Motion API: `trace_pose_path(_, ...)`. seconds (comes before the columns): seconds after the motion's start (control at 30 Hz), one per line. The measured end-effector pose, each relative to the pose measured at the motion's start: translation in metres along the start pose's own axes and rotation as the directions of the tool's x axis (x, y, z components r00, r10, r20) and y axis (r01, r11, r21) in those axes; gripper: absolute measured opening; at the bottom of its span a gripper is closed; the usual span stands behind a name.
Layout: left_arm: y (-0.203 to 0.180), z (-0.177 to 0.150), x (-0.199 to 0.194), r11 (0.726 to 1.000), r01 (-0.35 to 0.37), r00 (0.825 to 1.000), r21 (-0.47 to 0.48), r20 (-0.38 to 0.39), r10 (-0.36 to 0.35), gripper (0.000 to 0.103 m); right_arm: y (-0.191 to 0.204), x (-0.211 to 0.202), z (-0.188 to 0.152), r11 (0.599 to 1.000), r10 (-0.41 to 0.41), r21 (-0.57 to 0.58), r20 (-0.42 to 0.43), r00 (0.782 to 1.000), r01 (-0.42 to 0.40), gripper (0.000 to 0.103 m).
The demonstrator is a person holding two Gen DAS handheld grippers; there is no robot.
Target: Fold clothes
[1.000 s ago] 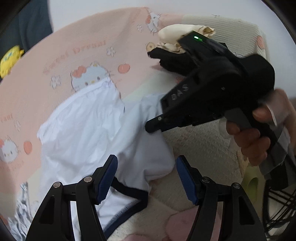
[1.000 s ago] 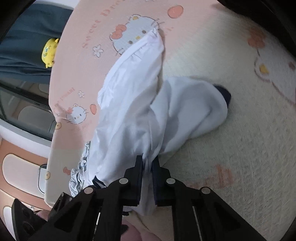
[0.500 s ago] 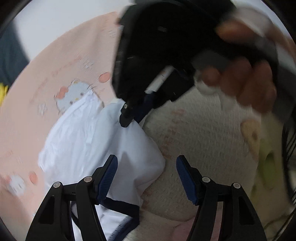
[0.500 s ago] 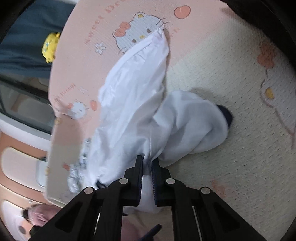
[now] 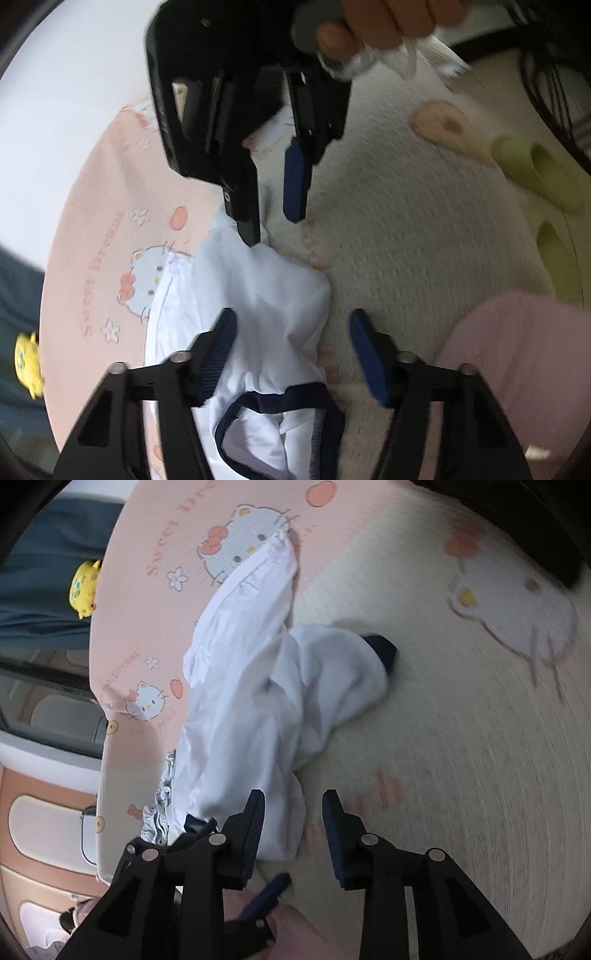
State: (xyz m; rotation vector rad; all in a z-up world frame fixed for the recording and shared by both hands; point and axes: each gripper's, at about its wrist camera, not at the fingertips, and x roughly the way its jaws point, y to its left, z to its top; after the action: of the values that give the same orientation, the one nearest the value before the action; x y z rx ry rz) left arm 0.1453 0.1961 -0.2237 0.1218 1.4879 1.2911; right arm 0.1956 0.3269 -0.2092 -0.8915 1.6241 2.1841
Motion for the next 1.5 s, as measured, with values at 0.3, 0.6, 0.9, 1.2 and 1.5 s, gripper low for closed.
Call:
trace_pose_path(0.3,0.047,-0.012,0.006,0.955,0.141,0.987,-0.262,-0.042,-0.158,0.01,0.003,0.013,-0.025,0.996,0.085,0.026,-0.038,0.996,-0.084,0.048)
trace_pose_path(0.6,0.084,-0.031,0.004,0.867,0.18,0.977,-0.465,-0.015,-0.211,0.01,-0.009,0.024,-0.026,0.942,0.271,0.193,0.043,0.962,-0.274,0.054)
trace_pose_path(0.9,0.109,-0.04,-0.001,0.804,0.169,0.978,-0.571,-0.001,-0.207,0.01,-0.002,0.029,-0.023,0.946,0.2,0.258,0.01,0.98,-0.196,0.054)
trace_pose_path(1.2,0.121,-0.052,0.006,0.778,0.166,0.98,-0.606,0.016,-0.196,0.01,-0.015,0.038,-0.045,0.847,0.276,0.452,0.077,0.958,-0.28,0.054)
trace_pose_path(1.5,0.127,-0.061,0.01,0.763,0.133,0.984,-0.633,-0.008,-0.178,0.01,0.012,0.049,-0.025,0.925,0.212,0.29,0.144,0.967,-0.246,0.034)
